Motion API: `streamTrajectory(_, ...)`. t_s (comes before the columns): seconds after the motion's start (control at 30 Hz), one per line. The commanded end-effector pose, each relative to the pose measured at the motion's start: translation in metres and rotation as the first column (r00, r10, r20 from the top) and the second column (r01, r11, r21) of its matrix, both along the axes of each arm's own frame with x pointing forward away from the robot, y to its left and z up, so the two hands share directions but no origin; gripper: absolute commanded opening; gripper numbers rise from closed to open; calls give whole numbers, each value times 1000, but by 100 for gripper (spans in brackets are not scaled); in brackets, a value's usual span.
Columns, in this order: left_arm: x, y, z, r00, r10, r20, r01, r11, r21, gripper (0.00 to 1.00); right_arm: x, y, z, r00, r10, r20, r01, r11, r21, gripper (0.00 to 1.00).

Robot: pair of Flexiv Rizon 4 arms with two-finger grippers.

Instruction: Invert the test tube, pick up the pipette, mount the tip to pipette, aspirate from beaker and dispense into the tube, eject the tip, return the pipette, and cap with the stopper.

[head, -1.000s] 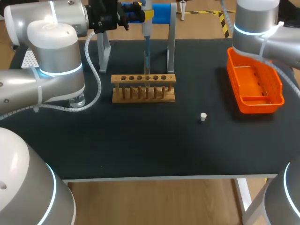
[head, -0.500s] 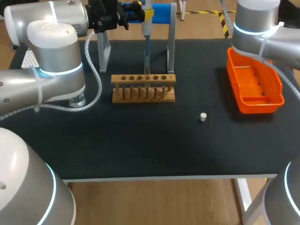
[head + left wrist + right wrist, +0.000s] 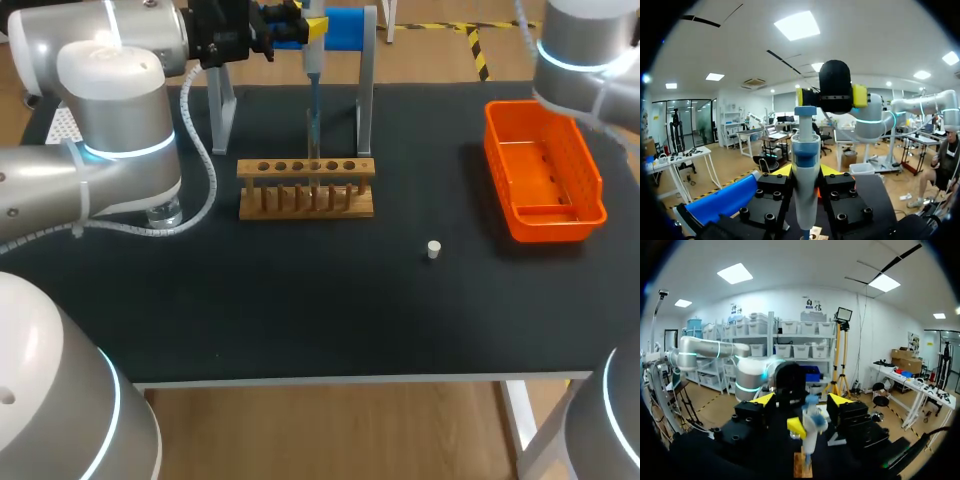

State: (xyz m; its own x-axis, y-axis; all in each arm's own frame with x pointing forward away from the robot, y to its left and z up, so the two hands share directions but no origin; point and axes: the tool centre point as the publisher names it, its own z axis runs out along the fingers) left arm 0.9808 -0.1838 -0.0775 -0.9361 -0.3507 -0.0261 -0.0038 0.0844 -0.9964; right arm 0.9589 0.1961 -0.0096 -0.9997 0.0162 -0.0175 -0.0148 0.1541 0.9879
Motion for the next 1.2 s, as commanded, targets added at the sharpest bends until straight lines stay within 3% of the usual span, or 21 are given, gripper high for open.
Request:
streamTrajectory(0.03,0,-1,1,1000,2,0,-2,1000,1,0,-22,-38,-15,999,-34,22,34,998,-44,100)
streamTrajectory(0.37,0,-1,1,1000,2,0,-2,1000,1,0,-28,-82,-89,996,-30,82,36,997,-67,100)
streamTrajectory(0.47,0,-1,1,1000,2,0,-2,1000,1,0,-28,-85,-110,995,-14,103,26,994,-110,100)
streamTrajectory(0.77,0,-1,1,1000,2,0,-2,1000,1,0,-23,-64,-169,998,22,60,-7,970,-245,100)
streamTrajectory(1.2,0,-1,1,1000,2,0,-2,1000,1,0,2,-17,-226,998,8,58,7,966,-259,100)
